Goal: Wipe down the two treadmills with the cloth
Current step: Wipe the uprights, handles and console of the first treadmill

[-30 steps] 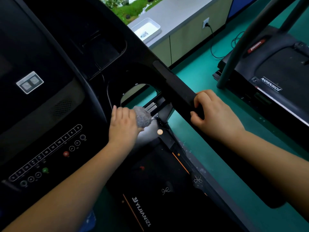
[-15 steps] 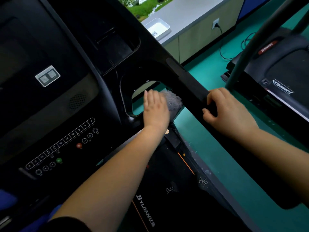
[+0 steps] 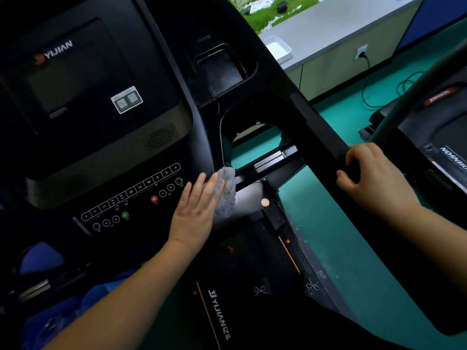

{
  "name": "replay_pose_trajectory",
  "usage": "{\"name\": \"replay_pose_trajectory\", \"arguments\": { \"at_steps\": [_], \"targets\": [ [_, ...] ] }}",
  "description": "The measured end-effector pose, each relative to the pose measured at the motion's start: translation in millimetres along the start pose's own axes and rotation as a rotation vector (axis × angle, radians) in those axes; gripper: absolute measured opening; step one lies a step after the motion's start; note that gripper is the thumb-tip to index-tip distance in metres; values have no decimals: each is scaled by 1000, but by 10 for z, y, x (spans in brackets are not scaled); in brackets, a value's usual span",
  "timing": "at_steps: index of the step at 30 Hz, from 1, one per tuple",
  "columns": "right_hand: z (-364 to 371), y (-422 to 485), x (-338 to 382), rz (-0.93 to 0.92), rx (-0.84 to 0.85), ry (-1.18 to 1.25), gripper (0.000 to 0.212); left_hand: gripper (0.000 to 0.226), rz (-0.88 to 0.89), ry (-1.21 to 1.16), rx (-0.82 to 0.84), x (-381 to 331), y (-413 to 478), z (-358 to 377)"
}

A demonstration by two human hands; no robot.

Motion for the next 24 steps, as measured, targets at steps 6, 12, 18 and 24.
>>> {"name": "replay_pose_trajectory", "arguments": {
  "at_steps": [6, 12, 18, 24],
  "targets": [
    [4, 0, 10, 13, 10, 4, 22, 56, -110, -236, -105, 178, -478, -96],
    [-9, 4, 23, 20, 16, 4, 21, 15, -541, -1136, -73, -246, -368, -222],
    [13, 17, 10, 20, 15, -1, 22, 19, -1255, -1661, -15, -846, 46, 253],
    [16, 38, 22, -7, -10, -6, 23, 31, -1643, -2001, -386, -1007, 613, 179]
  ]
}}
Point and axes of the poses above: each hand's wrist, its own y-axis towards the middle knuckle, its own z-axis out of the palm, x = y × z, the point moved 7 cm from there along y, towards the middle knuckle, and after that the axes turned 12 degrees about z, right-handed, at the moved point
